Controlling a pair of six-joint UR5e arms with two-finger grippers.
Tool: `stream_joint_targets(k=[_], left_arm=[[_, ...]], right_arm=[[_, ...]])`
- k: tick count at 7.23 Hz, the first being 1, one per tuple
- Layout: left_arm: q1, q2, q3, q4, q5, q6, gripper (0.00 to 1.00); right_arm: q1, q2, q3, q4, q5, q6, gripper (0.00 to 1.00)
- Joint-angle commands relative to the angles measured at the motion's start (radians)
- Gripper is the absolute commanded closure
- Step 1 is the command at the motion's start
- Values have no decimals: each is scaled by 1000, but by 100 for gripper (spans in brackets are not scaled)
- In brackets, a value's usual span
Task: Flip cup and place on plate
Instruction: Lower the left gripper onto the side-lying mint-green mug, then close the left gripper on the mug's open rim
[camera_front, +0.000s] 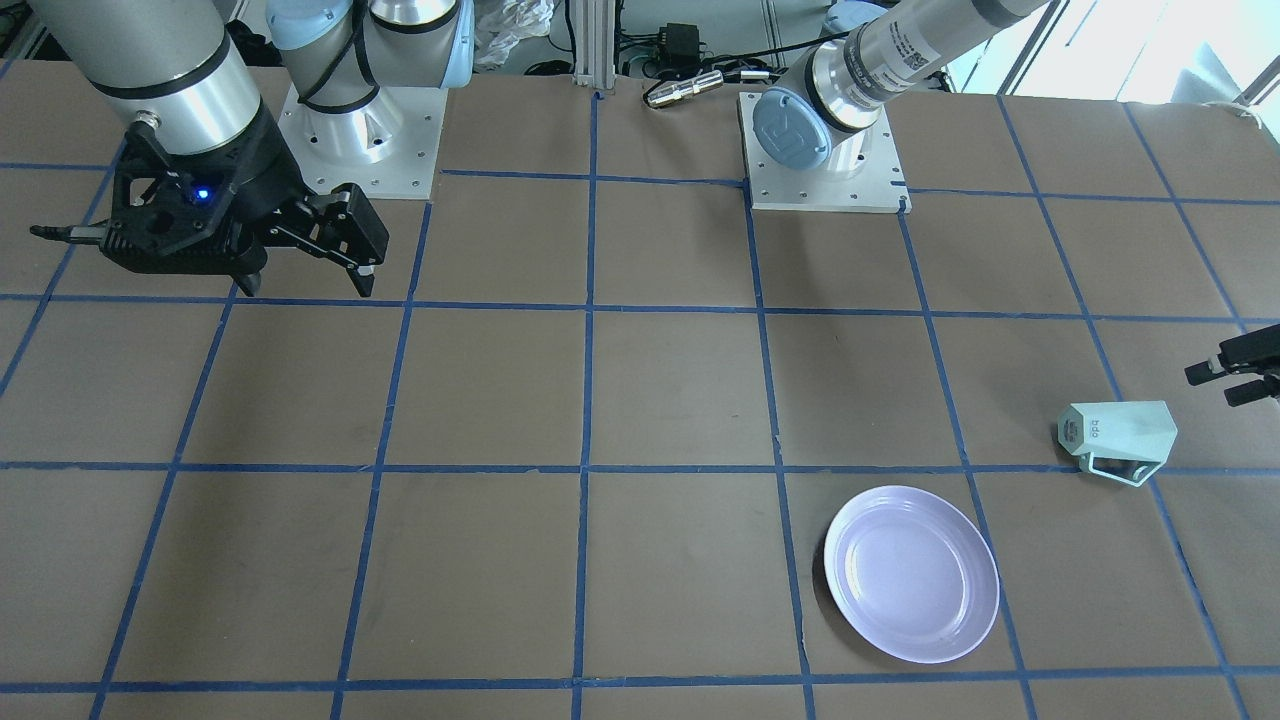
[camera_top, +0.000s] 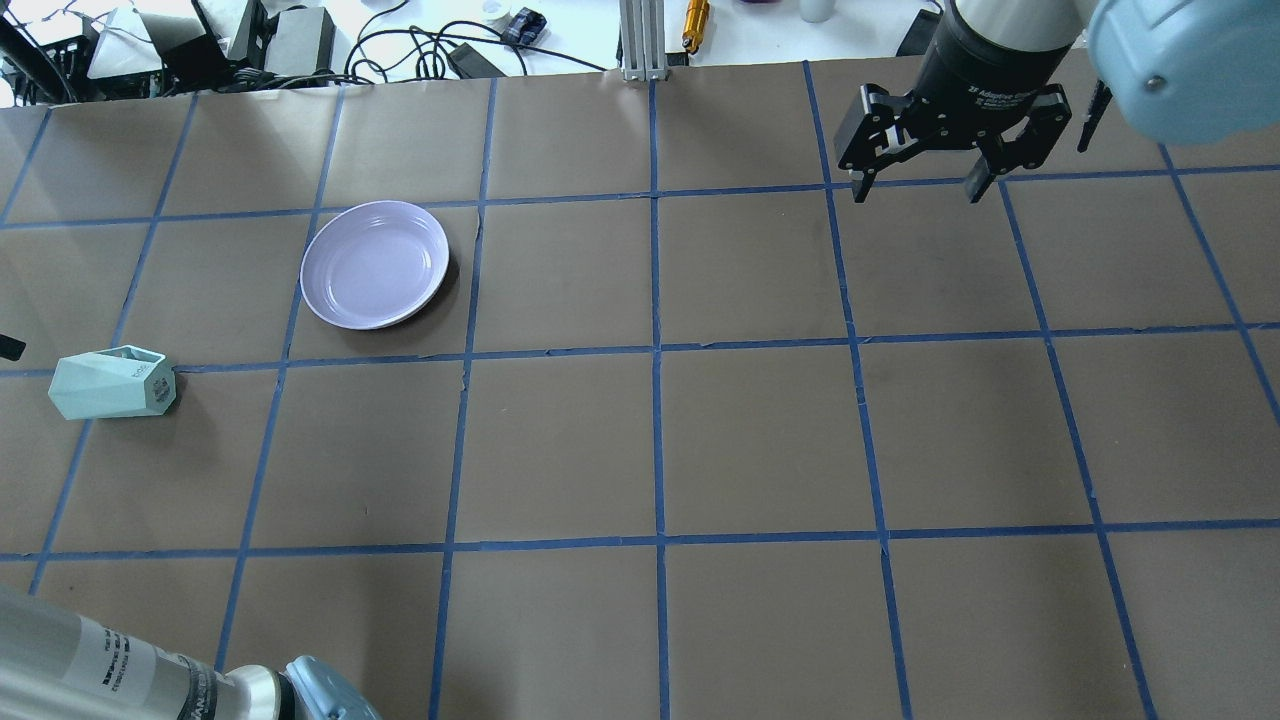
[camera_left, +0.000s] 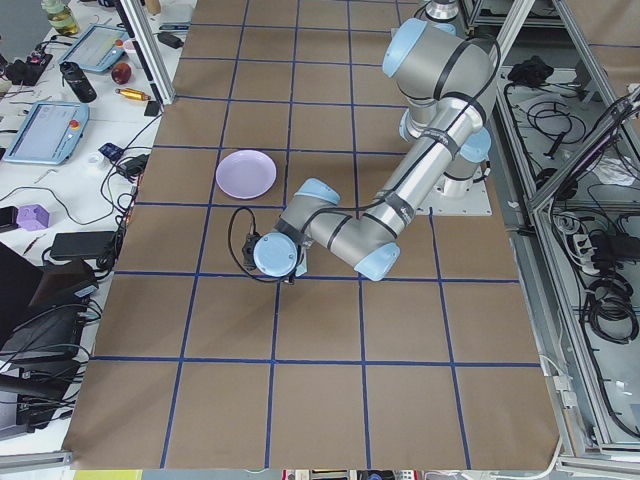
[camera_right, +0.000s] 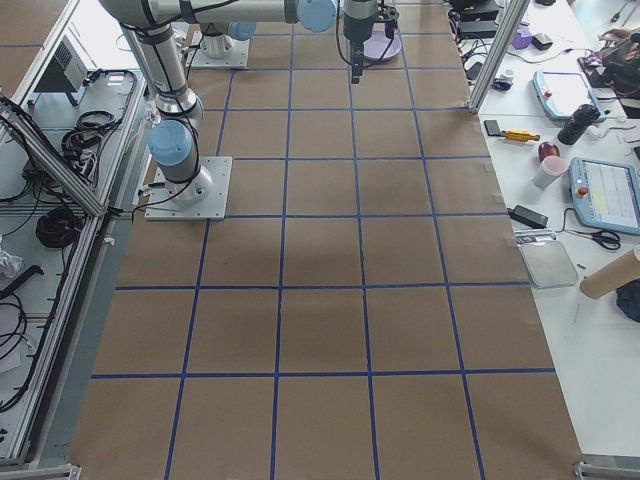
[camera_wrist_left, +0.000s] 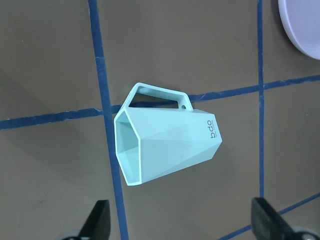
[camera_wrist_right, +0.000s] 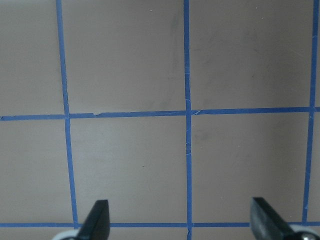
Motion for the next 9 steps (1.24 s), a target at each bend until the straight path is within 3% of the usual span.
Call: stream_joint_targets(k=[1,3,8,9], left_arm=[[9,-59,-1,-28,-52,2,3],[7,-77,-1,-99,-94,4,9],[9,-143,61,-175,-101,76,9],[9,-163,84,-203,-101,93,18]], right_arm=[[0,0,0,0,0,0,0],[0,0,0,0,0,0,0],[0,0,0,0,0,0,0],[0,0,0,0,0,0,0]])
